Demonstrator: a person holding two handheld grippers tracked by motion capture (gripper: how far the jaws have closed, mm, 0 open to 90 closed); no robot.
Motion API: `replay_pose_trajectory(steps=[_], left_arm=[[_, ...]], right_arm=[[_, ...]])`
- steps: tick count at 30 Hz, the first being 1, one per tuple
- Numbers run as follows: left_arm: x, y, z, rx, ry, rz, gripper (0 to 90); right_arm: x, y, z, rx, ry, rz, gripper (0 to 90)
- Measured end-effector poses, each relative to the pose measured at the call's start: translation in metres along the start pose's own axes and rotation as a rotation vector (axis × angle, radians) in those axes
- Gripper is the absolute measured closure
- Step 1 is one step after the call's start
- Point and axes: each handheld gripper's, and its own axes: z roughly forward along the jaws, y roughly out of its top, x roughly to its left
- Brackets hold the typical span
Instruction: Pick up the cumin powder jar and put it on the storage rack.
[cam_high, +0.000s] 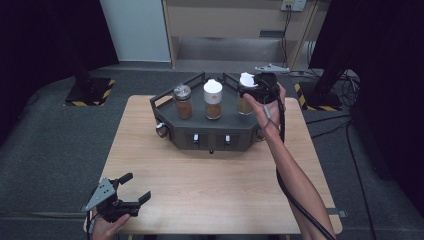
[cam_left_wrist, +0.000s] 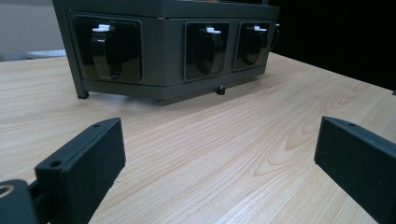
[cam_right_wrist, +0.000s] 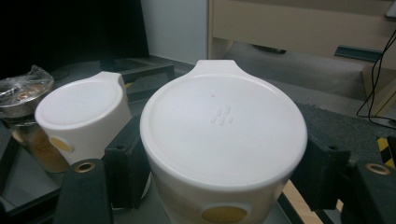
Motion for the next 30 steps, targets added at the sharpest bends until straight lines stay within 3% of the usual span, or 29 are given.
replay_pose_trajectory(steps=[10,30], left_arm=[[0.000,0.000,0.000,-0.001,0.000,-0.002,0.6],[0.000,0.000,0.000,-0.002,-0.002,0.001,0.6]], right_arm=[[0.005,-0.011,0.022,0.024,-0.016,0.007,30.5],[0.009,-0.019,0.033,0.032,-0.023,0.019,30.4]])
